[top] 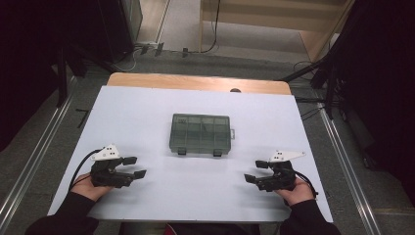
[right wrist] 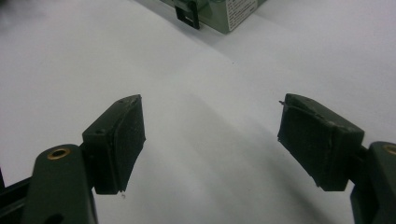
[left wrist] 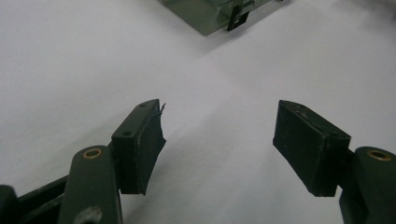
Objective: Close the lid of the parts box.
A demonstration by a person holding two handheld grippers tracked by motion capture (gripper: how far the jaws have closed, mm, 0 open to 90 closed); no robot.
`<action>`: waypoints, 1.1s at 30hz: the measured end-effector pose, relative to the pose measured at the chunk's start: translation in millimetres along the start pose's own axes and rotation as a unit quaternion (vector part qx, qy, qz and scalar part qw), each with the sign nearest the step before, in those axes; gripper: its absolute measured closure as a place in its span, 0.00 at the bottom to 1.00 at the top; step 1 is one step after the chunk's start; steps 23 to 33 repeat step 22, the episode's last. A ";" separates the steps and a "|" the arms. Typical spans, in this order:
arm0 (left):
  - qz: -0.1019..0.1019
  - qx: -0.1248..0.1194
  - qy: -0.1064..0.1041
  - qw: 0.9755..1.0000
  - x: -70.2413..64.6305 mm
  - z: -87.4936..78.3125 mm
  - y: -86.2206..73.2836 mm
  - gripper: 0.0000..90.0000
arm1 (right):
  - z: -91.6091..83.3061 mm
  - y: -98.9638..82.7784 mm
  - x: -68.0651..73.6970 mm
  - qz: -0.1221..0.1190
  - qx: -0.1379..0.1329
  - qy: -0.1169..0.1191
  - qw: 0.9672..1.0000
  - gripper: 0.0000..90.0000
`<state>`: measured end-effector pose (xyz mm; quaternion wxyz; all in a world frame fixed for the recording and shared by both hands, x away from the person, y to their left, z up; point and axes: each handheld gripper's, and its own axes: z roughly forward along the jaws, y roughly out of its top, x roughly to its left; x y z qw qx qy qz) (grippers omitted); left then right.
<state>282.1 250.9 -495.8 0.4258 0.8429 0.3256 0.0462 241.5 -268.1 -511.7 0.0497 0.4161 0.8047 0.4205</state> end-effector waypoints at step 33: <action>0.001 0.009 -0.002 1.000 -0.5 2.1 -1.3 0.36 | 0.7 -0.2 0.2 0.001 0.006 -0.003 1.000 0.26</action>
